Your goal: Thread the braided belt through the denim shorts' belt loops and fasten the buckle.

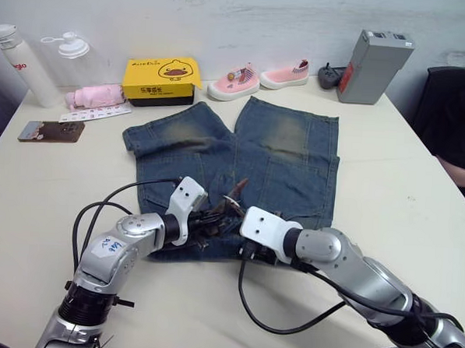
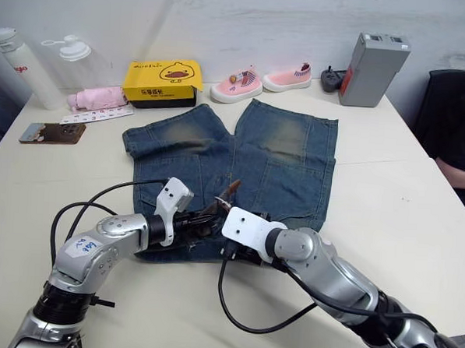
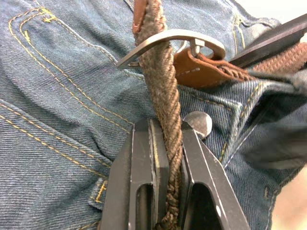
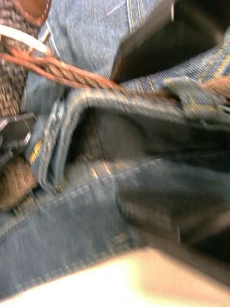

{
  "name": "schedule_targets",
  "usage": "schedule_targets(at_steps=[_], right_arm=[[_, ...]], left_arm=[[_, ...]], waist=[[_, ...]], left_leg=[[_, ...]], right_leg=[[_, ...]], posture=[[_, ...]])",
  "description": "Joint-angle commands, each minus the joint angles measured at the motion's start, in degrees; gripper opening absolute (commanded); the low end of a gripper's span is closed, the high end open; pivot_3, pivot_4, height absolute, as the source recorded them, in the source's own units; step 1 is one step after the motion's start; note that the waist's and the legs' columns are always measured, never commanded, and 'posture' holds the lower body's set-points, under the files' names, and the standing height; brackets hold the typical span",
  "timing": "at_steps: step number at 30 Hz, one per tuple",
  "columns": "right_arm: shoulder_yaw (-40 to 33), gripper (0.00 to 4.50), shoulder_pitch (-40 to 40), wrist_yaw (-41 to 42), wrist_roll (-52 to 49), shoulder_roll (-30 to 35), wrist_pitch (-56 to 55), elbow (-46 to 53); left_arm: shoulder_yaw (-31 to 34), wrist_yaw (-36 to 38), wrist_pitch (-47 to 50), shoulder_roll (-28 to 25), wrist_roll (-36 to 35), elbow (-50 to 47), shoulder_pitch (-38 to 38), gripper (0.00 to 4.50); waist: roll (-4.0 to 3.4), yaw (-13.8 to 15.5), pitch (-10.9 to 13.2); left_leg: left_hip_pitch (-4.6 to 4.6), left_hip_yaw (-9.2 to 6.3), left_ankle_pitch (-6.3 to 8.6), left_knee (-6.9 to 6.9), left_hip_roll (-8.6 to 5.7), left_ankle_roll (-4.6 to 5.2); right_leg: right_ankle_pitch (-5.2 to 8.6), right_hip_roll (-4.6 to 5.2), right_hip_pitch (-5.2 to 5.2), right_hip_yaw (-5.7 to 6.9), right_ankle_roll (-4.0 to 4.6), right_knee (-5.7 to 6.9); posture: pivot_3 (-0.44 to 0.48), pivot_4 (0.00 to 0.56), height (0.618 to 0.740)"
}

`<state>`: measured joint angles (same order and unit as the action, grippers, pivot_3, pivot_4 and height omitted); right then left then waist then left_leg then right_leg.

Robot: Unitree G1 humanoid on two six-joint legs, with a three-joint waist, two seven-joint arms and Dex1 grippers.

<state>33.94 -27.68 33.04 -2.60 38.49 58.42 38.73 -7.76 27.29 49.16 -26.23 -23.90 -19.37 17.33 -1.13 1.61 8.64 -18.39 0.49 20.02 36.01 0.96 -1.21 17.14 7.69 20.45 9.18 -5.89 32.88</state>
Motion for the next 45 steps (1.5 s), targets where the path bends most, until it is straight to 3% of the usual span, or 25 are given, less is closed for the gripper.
schedule_targets(at_steps=[1,6,12,18,27,30,38,43,45], right_arm=[[-6.4,4.40,0.2,1.6,-1.8,0.8,-1.6,3.9],[-18.2,4.40,-2.9,6.4,-6.9,2.3,-5.6,4.3],[-7.3,4.40,-10.6,9.6,8.6,7.5,-30.9,-12.1],[1.5,4.40,-19.1,11.5,21.7,4.2,-53.8,-32.4],[2.8,4.40,-24.3,13.5,28.4,-1.6,-69.6,-46.7],[2.3,3.60,-23.9,15.1,28.7,-2.9,-70.9,-47.2],[0.3,0.17,-21.8,17.2,28.5,-4.2,-69.4,-45.8],[-2.2,0.07,-19.2,18.8,27.3,-4.6,-65.8,-42.1],[-3.7,0.00,-17.3,19.3,26.7,-4.9,-62.5,-39.2]], left_arm=[[-1.3,1.3,-2.4,-0.8,2.0,0.0,0.1,0.00],[-3.0,2.4,-4.4,-1.3,4.1,-0.1,-0.1,0.00],[-3.6,2.8,-6.2,-1.4,6.1,0.0,-0.3,0.00],[-5.2,3.8,-9.7,-3.3,9.9,-0.2,-0.9,0.00],[-5.6,3.8,-10.9,-3.0,11.6,-0.9,-2.1,0.00],[-5.5,3.8,-11.0,-3.1,12.0,-0.9,-2.2,0.00],[-5.3,3.6,-11.0,-2.9,12.4,-0.8,-2.2,0.00],[-4.4,3.6,-11.0,-2.8,12.2,-0.1,-2.0,0.00],[-2.9,3.9,-11.2,-2.4,11.0,0.2,-2.1,0.98]], waist=[[0.02,0.0,0.0],[0.04,0.1,0.1],[0.03,-0.1,0.1],[0.07,-0.2,0.1],[0.08,-0.2,0.1],[0.08,-0.2,0.1],[0.06,-0.2,0.1],[0.03,-0.2,0.1],[0.03,-0.1,0.1]], left_leg=[[0.01,-0.01,0.00,-0.01,0.01,0.00],[0.01,-0.03,0.00,-0.02,0.01,0.01],[0.03,0.14,0.00,-0.02,-0.02,0.01],[0.01,0.28,-0.14,0.07,-0.01,0.10],[0.02,0.25,-0.23,0.08,0.01,0.11],[0.02,0.25,-0.24,0.08,0.01,0.12],[0.03,0.25,-0.23,0.09,0.01,0.12],[0.04,0.27,-0.23,0.09,0.02,0.12],[0.03,0.25,-0.23,0.09,0.02,0.12]], right_leg=[[0.00,-0.01,0.00,-0.01,0.00,0.00],[-0.01,-0.01,-0.03,0.00,-0.02,-0.02],[-0.01,0.00,-0.08,0.04,-0.02,-0.04],[-0.02,0.00,-0.07,0.01,-0.04,-0.03],[-0.04,-0.01,-0.11,0.02,-0.07,-0.03],[-0.04,-0.01,-0.11,0.02,-0.07,-0.01],[-0.05,0.00,-0.11,0.01,-0.06,0.01],[-0.05,-0.01,-0.11,0.00,-0.06,0.04],[-0.05,0.00,-0.11,0.01,-0.06,0.04]], posture=[[0.000,0.150,0.706],[0.000,0.150,0.706],[0.000,0.150,0.706],[0.000,0.150,0.706],[0.000,0.150,0.706],[0.000,0.150,0.706],[0.000,0.150,0.706],[0.000,0.150,0.706],[0.000,0.150,0.706]])
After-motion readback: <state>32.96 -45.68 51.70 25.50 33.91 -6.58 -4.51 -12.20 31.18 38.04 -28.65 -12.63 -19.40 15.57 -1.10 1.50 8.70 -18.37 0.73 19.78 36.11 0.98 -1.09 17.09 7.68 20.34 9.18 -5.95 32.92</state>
